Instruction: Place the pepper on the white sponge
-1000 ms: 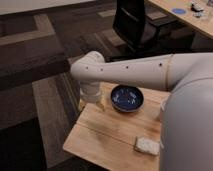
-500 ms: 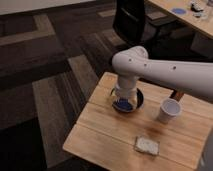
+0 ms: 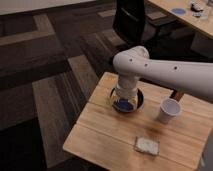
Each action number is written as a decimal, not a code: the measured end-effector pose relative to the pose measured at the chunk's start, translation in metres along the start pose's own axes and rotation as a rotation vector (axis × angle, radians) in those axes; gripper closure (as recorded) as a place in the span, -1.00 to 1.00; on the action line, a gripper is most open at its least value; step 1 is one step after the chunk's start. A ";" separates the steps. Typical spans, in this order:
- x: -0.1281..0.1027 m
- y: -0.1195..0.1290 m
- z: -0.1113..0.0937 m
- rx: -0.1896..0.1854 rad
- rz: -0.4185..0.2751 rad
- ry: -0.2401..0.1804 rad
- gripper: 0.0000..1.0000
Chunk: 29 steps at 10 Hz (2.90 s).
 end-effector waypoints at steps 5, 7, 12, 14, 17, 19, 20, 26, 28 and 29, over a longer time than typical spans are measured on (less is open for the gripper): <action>0.022 -0.184 0.005 -0.019 0.313 0.031 -0.30; 0.022 -0.184 0.004 -0.017 0.315 0.031 -0.30; 0.055 -0.241 0.016 -0.086 0.539 0.009 -0.30; 0.073 -0.292 0.024 -0.124 0.664 -0.003 -0.30; 0.078 -0.368 0.062 -0.116 0.861 -0.027 -0.30; 0.107 -0.399 0.098 -0.078 0.998 -0.049 -0.30; 0.106 -0.399 0.099 -0.077 0.997 -0.051 -0.30; 0.113 -0.412 0.122 -0.026 1.045 -0.090 -0.30; 0.114 -0.406 0.143 0.004 1.028 -0.069 -0.30; 0.113 -0.406 0.148 0.025 1.020 -0.073 -0.30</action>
